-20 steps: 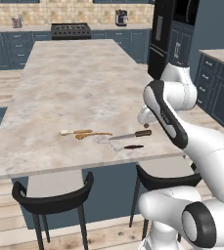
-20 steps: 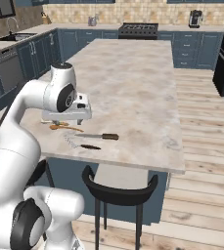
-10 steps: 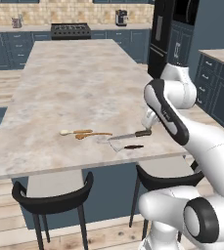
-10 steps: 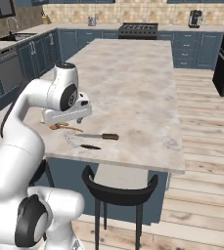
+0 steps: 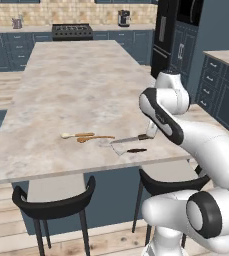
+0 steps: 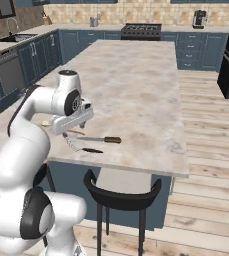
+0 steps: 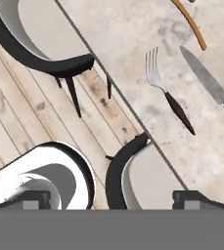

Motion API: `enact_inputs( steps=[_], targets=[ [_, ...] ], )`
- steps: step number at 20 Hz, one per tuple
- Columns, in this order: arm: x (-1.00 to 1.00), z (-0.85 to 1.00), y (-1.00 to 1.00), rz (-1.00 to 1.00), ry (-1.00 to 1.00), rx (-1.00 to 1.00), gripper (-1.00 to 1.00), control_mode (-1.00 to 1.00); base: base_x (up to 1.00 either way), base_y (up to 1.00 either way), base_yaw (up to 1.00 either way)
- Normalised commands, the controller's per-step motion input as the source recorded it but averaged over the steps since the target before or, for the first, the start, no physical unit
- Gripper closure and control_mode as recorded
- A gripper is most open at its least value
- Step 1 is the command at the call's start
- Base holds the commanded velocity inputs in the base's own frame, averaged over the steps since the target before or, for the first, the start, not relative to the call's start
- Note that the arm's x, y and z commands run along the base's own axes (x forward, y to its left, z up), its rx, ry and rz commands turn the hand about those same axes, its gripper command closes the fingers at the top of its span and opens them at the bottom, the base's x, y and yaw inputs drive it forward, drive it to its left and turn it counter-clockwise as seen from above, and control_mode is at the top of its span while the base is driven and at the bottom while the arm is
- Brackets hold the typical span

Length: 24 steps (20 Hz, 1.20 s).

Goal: Pick up the metallic utensils from the counter and place them in the open drawer. Make sure not to pick up any wooden utensils.

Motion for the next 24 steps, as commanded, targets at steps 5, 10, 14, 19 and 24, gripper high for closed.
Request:
enact_inputs(
  steps=[5, 10, 14, 19, 24],
  targets=[
    [0.39, -0.66, 0.00, 0.28, 0.00, 0.00, -1.00, -1.00, 0.00, 0.00, 0.00],
    [0.55, -0.58, 0.21, 0.23, 0.01, -0.03, -1.00, -1.00, 0.00, 0.00, 0.00],
    [0.53, -0.58, 0.24, 0.09, 0.00, -0.04, -1.00, -1.00, 0.00, 0.00, 0.00],
    [0.40, -0.48, 0.10, 0.01, -0.01, -0.04, -1.00, -1.00, 0.00, 0.00, 0.00],
    [0.37, -0.34, 0.03, -0.02, -0.05, 0.00, -1.00, -1.00, 0.00, 0.00, 0.00]
  ],
)
